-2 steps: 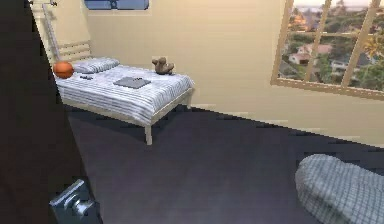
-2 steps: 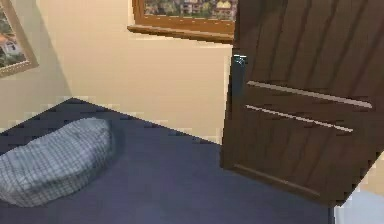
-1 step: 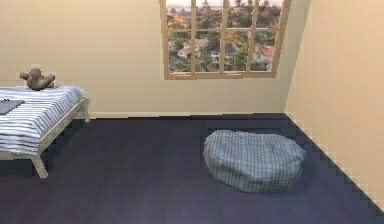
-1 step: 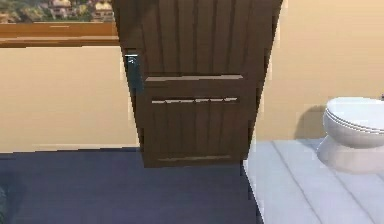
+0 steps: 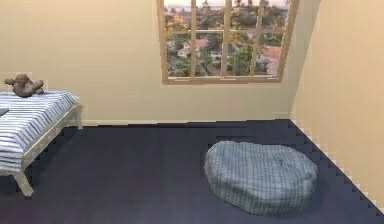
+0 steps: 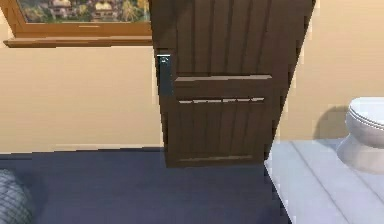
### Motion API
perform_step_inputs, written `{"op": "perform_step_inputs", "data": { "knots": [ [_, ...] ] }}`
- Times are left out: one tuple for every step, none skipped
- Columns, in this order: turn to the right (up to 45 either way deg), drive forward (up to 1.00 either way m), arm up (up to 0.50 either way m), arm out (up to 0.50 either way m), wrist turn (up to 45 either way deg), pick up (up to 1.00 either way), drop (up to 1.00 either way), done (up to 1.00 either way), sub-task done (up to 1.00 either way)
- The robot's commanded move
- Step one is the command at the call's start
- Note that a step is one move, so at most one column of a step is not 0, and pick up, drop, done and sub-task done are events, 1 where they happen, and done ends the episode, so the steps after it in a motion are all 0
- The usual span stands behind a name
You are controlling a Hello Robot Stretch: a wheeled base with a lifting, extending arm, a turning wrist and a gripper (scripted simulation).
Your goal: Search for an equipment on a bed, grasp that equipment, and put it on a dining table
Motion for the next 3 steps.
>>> {"op": "perform_step_inputs", "data": {
  "knots": [
    [45.0,0.00,0.00,0.00,0.0,0.00,0.00,0.00,0.00],
    [45.0,0.00,0.00,0.00,0.0,0.00,0.00,0.00,0.00],
    [0.0,0.05,0.00,0.00,0.0,0.00,0.00,0.00,0.00]
  ]
}}
